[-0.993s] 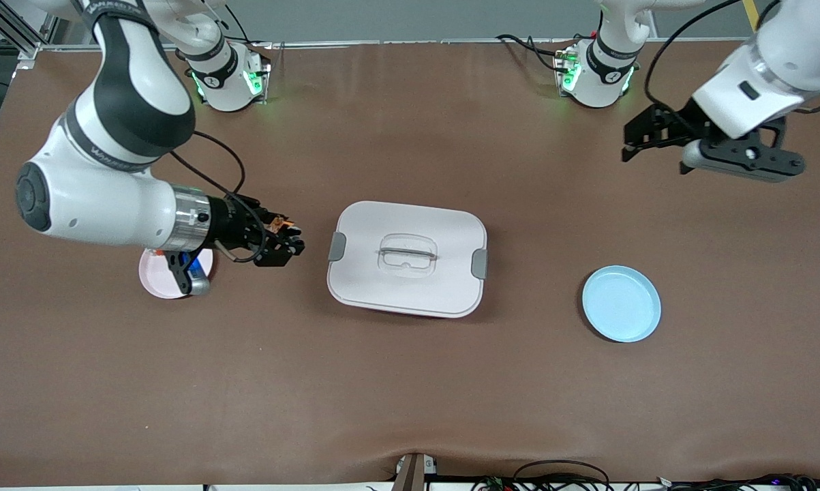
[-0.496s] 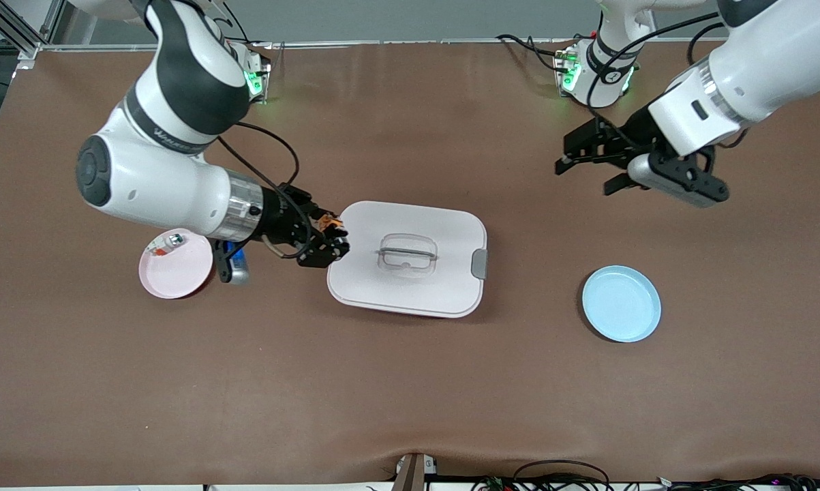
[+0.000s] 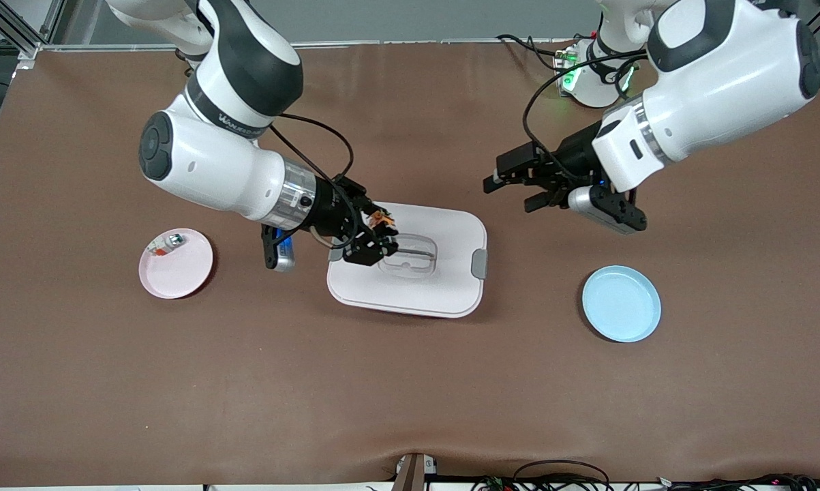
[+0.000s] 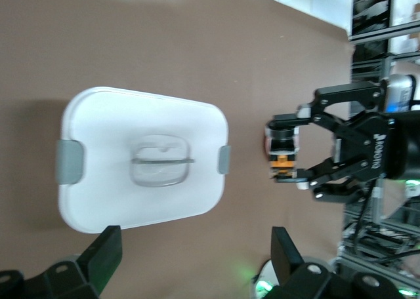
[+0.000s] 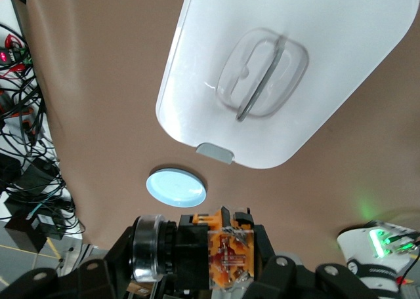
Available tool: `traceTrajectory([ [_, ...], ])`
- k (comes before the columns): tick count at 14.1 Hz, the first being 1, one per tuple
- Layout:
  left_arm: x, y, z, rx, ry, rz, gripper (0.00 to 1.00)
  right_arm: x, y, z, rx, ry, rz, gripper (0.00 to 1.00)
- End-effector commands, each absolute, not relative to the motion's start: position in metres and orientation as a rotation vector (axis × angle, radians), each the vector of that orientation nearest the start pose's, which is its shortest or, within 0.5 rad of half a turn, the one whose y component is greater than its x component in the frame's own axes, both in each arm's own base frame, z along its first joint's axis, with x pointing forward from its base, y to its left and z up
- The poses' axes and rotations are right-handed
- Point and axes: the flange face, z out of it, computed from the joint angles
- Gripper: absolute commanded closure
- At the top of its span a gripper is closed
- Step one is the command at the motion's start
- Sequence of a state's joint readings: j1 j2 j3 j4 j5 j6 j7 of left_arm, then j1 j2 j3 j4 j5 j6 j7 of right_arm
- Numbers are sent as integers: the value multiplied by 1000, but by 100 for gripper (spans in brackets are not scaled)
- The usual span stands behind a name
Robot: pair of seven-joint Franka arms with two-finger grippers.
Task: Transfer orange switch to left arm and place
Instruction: 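Carry the switch over the box while the left gripper approaches it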
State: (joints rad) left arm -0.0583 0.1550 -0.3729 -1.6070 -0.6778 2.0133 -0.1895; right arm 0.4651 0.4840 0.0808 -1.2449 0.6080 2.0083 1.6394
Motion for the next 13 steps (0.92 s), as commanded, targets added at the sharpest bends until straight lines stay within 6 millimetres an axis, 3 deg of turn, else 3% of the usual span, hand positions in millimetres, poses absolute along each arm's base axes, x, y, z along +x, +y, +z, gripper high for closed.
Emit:
traceTrajectory([
  [1,577,-292,568,2331,53,10,0,625,418,539,-1945,1573,582,100],
  [3,579,-300,560,2278,82,-23,0,624,429,543,-1900,1575,563,100],
  [9,592,-313,545,2167,169,-3,21,620,447,544,-1846,1581,548,100],
  [13,598,-326,530,2150,155,70,25,618,463,543,-1820,1574,546,100],
])
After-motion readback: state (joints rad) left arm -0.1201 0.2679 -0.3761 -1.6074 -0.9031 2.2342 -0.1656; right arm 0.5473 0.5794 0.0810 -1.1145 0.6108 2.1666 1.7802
